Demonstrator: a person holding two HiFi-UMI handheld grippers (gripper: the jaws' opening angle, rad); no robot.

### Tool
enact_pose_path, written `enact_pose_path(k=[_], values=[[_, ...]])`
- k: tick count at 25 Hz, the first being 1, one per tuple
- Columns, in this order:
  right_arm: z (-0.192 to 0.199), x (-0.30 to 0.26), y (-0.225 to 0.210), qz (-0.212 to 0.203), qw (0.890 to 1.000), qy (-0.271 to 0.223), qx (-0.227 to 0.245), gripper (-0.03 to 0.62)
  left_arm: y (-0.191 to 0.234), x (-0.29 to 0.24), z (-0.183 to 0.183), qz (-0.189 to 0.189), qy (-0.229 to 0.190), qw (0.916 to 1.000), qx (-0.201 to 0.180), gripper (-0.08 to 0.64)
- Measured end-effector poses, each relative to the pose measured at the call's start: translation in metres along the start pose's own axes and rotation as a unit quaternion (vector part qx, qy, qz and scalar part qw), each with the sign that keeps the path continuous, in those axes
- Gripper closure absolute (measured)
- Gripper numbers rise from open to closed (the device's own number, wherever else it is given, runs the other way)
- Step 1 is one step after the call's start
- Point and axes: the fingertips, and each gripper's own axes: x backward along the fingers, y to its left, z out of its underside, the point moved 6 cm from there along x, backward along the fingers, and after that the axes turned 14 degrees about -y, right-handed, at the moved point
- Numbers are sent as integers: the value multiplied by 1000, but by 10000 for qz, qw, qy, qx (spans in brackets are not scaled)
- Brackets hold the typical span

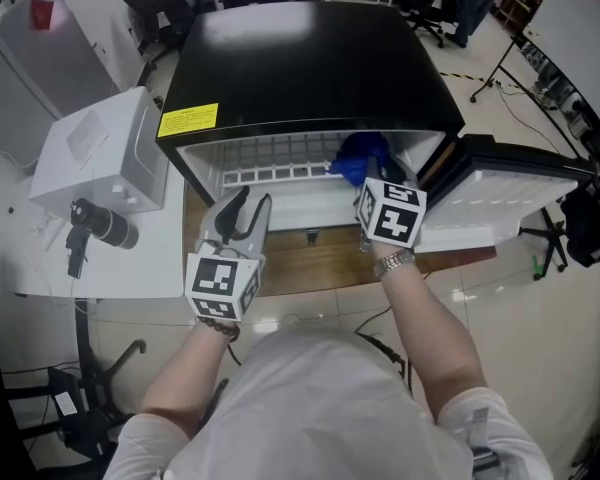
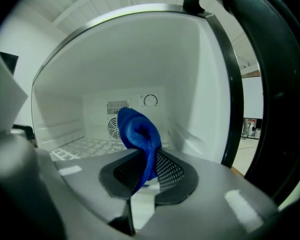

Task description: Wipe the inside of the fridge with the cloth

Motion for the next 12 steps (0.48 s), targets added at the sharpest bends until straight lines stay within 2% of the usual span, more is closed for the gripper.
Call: enact_pose_path(k=[6, 12], values=[[-13, 18, 8, -675, 9974, -187, -153, 535, -28, -42, -6, 1058, 18, 9944, -29, 430], [-30, 48, 7, -1609, 9864, -297, -124, 535, -61, -76, -14, 2063, -11, 9784, 119, 376]])
